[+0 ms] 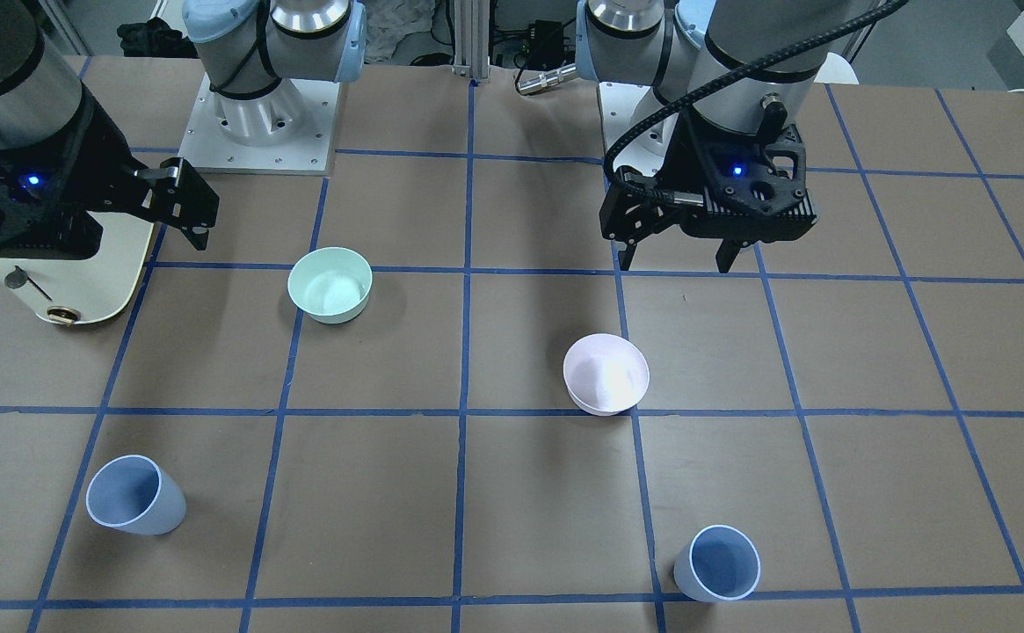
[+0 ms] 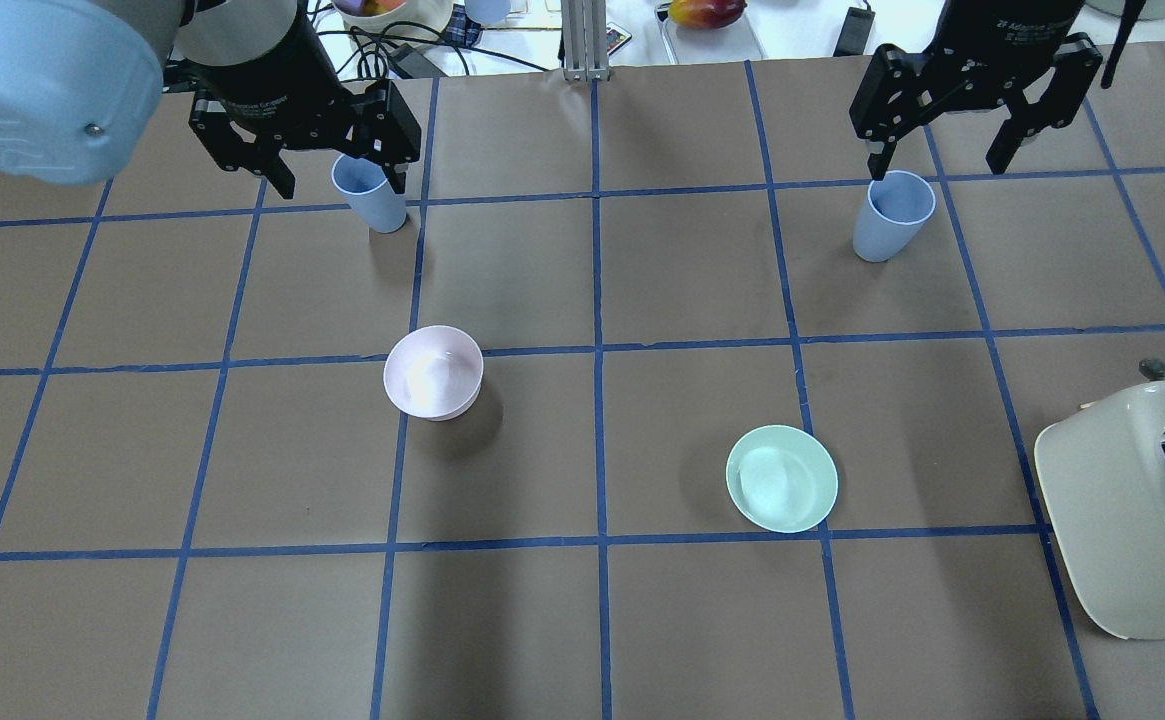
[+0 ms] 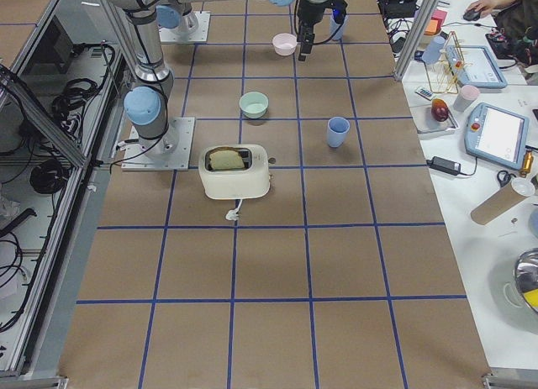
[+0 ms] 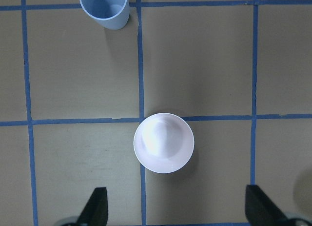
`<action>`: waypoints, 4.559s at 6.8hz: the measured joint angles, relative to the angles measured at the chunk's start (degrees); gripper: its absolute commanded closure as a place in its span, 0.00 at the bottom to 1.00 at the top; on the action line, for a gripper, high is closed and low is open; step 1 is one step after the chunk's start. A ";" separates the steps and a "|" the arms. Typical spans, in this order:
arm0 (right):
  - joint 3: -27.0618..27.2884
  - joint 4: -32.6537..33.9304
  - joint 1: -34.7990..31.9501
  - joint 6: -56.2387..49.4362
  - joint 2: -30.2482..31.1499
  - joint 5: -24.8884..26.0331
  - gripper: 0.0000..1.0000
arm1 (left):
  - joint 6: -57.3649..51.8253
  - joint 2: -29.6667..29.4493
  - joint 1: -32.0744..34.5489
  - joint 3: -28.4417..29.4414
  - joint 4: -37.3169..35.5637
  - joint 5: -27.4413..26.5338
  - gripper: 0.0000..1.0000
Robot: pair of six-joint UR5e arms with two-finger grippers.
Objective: Stack blue cups with both arms
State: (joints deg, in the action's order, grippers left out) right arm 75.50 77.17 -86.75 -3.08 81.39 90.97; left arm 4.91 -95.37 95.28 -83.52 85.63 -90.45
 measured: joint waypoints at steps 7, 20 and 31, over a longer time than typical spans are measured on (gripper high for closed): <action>0.09 0.00 0.00 -0.09 0.00 0.00 0.00 | -5.20 -7.51 -0.63 0.11 -8.84 -0.44 0.00; -0.68 22.73 9.57 -8.06 -11.95 -0.63 0.00 | -11.81 -32.05 -0.18 11.13 -24.18 -2.95 1.00; 2.34 29.24 10.97 -10.51 -26.02 -0.70 0.06 | 1.45 -15.61 10.98 6.06 -3.70 0.22 0.00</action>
State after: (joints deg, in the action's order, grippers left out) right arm 77.84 106.41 -75.77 -13.59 55.37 90.26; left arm 6.37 -110.97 106.26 -77.47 81.94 -90.24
